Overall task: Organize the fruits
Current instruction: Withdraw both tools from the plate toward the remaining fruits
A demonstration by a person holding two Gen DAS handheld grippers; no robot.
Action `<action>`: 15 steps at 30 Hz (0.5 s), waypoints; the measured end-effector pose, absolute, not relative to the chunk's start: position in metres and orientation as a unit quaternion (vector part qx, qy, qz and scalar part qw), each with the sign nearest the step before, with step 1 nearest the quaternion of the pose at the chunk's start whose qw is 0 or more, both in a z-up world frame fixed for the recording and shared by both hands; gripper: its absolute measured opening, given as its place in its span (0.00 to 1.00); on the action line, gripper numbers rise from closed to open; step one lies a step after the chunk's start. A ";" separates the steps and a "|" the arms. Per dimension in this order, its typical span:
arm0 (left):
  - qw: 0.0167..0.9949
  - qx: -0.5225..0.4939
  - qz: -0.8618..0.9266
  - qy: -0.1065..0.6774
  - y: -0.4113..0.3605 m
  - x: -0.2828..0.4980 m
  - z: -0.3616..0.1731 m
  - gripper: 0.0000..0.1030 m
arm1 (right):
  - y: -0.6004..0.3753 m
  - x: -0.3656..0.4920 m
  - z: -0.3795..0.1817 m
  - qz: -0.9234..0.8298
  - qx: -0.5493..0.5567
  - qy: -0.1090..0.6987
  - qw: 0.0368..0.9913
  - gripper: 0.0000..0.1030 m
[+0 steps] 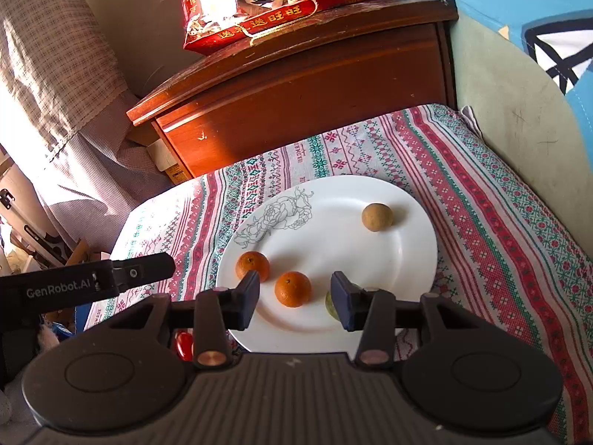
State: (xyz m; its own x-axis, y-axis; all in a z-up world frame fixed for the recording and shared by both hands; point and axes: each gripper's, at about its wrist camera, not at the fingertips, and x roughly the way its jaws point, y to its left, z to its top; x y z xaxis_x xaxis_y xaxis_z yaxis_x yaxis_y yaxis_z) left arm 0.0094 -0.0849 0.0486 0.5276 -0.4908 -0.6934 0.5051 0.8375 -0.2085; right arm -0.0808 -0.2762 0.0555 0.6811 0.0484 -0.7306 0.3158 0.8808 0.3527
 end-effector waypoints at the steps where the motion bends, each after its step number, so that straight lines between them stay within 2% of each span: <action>1: 0.875 0.006 -0.282 0.393 -0.080 0.007 0.049 0.46 | -0.274 -0.082 0.056 -0.074 0.231 0.393 0.887 0.43; 15: 0.882 -0.006 -0.247 0.402 -0.040 -0.013 0.038 0.48 | -0.246 -0.105 0.059 -0.056 0.225 0.393 0.890 0.43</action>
